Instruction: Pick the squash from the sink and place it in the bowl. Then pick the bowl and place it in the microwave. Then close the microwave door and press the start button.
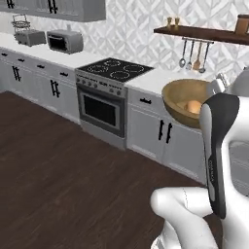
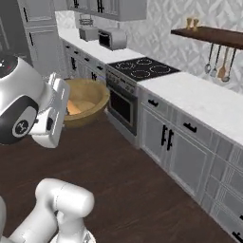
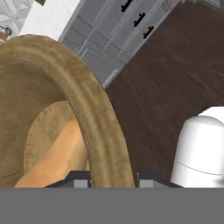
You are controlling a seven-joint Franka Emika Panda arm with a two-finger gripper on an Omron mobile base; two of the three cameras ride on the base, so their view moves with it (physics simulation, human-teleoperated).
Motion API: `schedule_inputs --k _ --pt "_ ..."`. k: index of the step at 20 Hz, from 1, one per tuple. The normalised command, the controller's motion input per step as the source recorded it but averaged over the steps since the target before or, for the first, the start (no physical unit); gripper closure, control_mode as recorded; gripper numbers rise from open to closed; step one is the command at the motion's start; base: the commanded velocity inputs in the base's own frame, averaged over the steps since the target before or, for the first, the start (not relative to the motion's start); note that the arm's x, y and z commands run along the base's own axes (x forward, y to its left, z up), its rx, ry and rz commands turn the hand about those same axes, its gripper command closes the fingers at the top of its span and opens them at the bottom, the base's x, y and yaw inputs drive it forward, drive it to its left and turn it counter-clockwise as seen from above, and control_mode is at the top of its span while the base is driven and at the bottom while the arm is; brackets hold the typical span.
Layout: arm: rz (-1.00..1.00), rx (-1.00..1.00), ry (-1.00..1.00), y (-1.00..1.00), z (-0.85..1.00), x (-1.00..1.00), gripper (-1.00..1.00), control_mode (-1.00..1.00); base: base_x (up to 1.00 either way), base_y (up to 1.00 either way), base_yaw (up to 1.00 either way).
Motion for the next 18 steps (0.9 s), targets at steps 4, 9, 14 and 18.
schedule_inputs --k 4,9,14,18 --pt "0.00 0.00 0.00 0.00 0.00 0.00 1.00 1.00 0.24 0.00 0.96" --pt "0.00 0.00 0.00 0.00 0.00 0.00 1.00 1.00 1.00 -0.05 0.65" --pt "0.00 0.00 0.00 0.00 0.00 0.00 1.00 1.00 1.00 -0.15 0.63" --pt "0.00 0.00 0.00 0.00 0.00 0.00 1.00 1.00 1.00 -0.19 0.62"
